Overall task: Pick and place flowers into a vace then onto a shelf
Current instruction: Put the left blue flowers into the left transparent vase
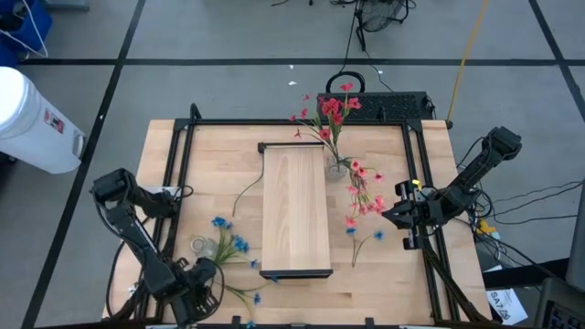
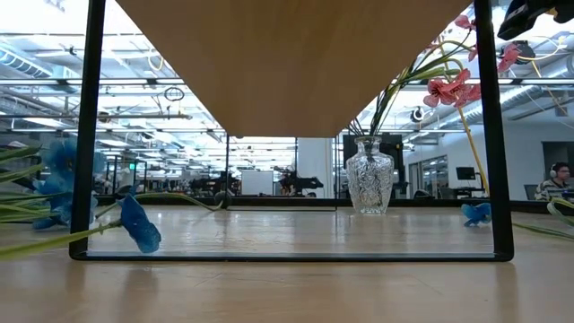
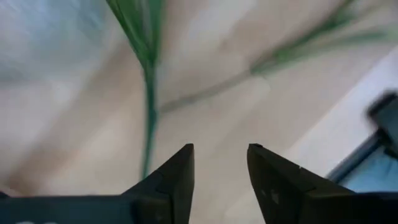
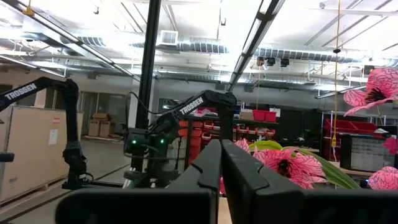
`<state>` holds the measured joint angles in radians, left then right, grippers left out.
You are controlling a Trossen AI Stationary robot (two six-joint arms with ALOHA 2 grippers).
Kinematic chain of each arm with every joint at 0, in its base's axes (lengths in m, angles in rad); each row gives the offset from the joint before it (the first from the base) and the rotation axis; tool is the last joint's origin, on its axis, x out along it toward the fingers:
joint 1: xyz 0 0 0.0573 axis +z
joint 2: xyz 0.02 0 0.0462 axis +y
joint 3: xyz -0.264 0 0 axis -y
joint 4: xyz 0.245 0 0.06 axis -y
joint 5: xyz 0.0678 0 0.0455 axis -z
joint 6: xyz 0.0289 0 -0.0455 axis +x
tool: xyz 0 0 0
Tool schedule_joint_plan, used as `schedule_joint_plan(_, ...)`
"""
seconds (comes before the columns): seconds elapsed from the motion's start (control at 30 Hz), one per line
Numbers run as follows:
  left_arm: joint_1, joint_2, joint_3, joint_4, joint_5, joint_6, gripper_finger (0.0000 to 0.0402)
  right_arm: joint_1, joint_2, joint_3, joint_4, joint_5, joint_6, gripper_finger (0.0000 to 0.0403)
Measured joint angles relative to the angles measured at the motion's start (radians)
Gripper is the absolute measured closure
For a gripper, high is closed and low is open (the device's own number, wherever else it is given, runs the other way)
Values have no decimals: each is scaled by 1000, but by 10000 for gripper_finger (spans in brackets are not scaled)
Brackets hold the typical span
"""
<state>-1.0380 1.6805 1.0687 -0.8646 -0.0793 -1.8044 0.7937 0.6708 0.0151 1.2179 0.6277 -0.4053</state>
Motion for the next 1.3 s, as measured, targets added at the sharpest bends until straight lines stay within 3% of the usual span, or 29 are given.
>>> schedule_joint_plan(0.1,-10,0,0,-39,-73,9,262,0,0,0,0,0,0,394)
schedule_joint_plan(0.4,-14,2,-56,55,-2,22,255,0,0,0,0,0,0,394)
schedule_joint_plan(0.97,5,-3,-215,191,-59,79,256,0,0,0,0,0,0,394)
schedule_joint_plan(1.1,6,-2,-219,190,-64,74,289,0,0,0,-3,0,0,394)
schedule_joint_plan(1.3,4,-1,-224,200,-105,55,387,0,0,0,-3,0,0,394)
